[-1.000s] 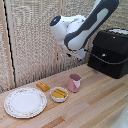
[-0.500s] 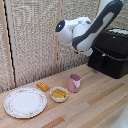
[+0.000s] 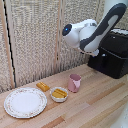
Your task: Extend the gripper towards the air fryer handle. Grasp the air fryer handle and pull it to open the air fryer. Release the air fryer handle and move the gripper to the bread. Grasp the bread with the gripper and move it to the air fryer basket. Release the bread inside the air fryer and retract the gripper.
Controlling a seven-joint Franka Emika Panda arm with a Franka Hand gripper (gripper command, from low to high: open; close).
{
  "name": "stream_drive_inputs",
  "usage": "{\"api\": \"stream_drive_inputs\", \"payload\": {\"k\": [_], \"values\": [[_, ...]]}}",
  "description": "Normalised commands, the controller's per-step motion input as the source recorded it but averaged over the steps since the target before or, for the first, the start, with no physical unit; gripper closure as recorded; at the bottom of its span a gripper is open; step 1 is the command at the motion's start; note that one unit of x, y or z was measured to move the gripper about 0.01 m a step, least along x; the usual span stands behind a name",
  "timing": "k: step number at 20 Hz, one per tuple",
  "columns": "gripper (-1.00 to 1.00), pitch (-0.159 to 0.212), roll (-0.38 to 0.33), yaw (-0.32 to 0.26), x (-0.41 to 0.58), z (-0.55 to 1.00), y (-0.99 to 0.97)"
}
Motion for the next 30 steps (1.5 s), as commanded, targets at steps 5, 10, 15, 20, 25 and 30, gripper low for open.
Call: {"api": "stream_drive_inputs", "payload": {"k": [5, 10, 15, 20, 25, 30], "values": [[-1.00, -0.088, -0.036, 0.123, -0.079, -0.23, -0.63], [-1.00, -0.084, -0.024, 0.105, -0.040, -0.23, -0.60], [-1.00, -0.052, -0.033, 0.024, -0.038, -0.25, -0.52], [-1.00, 0.010, -0.030, 0.000, -0.122, -0.19, -0.49], [-1.00, 0.048, -0.027, 0.000, -0.157, -0.07, -0.52], [-1.00, 0.009, -0.001, 0.038, -0.037, -0.10, -0.60]]}}
